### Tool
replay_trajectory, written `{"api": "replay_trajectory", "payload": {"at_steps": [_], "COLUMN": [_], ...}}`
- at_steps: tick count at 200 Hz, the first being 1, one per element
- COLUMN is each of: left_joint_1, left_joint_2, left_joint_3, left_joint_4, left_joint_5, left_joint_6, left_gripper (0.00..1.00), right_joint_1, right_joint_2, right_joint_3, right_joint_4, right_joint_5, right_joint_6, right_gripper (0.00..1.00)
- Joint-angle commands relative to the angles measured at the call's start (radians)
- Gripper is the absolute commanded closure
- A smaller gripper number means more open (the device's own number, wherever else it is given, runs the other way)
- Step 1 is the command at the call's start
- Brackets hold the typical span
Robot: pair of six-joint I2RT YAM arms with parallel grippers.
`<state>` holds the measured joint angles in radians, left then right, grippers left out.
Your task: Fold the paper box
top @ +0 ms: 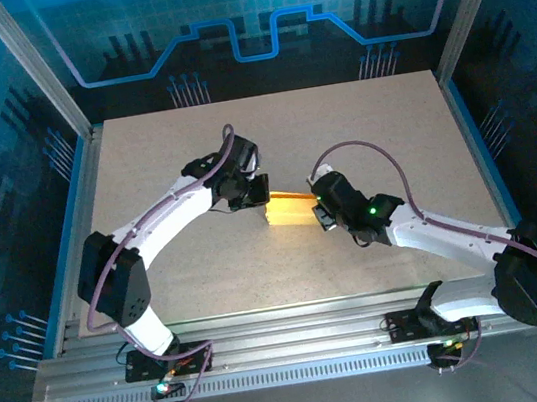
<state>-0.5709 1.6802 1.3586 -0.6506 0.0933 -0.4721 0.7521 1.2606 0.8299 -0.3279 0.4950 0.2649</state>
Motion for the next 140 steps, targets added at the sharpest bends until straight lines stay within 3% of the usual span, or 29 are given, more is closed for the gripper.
{"api": "replay_trajectory", "payload": {"at_steps": [1, 140], "left_joint_1": [-0.031, -0.045], "left_joint_2": [-0.033, -0.109], "left_joint_3": [-0.043, -0.278], "left_joint_4": [0.089, 0.346], "left_joint_5": [0.05, 0.048], "left_joint_6": [0.076, 0.167], "left_gripper": [1.0, 1.0], "right_joint_1": [0.033, 0.032], "right_joint_2": [-0.002, 0.028], "right_joint_3": [-0.013, -0.054], "right_joint_4": [0.06, 0.105], "right_joint_5": [-0.047, -0.037], "right_joint_6": [-0.011, 0.072], "right_gripper": [1.0, 1.0]}}
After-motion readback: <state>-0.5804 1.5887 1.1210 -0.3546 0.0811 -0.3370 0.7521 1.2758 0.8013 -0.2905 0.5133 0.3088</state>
